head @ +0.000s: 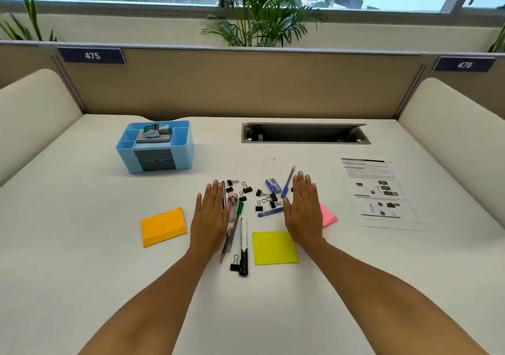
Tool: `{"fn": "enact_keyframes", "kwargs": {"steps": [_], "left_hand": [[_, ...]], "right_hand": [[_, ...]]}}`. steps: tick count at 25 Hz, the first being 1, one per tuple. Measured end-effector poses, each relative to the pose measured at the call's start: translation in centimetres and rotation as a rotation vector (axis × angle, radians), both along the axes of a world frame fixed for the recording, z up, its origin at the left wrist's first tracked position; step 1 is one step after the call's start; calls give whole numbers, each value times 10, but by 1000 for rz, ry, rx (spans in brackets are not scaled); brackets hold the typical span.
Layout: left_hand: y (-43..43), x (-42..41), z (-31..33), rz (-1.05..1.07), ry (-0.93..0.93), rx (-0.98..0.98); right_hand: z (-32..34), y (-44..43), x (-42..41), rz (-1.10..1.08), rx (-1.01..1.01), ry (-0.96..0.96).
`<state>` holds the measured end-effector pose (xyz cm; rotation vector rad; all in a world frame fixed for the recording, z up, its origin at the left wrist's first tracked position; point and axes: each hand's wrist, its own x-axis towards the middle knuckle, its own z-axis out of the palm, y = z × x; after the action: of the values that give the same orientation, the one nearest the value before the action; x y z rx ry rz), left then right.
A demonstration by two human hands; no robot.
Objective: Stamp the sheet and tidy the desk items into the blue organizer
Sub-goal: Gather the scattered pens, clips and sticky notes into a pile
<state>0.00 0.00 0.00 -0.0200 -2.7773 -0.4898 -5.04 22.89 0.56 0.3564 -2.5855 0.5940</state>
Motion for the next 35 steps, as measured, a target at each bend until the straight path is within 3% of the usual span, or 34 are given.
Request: {"fn": "enact_keyframes", "kwargs": {"steps": [4, 14, 18, 21, 25, 28, 31, 35], "left_hand": [[-5, 20, -20, 50, -47, -102], [-9, 26, -35, 77, -91, -34], [-7, 28, -32, 57, -86, 148], [-2, 29, -24, 101, -81, 337], [32, 38, -8, -115, -44, 82], [75, 47, -8, -347, -27, -131], [100, 46, -15, -364, -103, -241], [94, 38, -19, -339, -129, -313]], "right_hand": [[-16, 10, 12, -101, 42, -101], [-38, 19, 13, -229, 45, -312], [-36, 14, 21, -77, 47, -311], [-34, 16, 24, 58, -68, -321], [-24, 22, 3, 8, -149, -159], [-19, 19, -31, -82, -159, -247], [-19, 14, -63, -66, -71, -392], [-21, 2, -77, 50, 178, -376]]}}
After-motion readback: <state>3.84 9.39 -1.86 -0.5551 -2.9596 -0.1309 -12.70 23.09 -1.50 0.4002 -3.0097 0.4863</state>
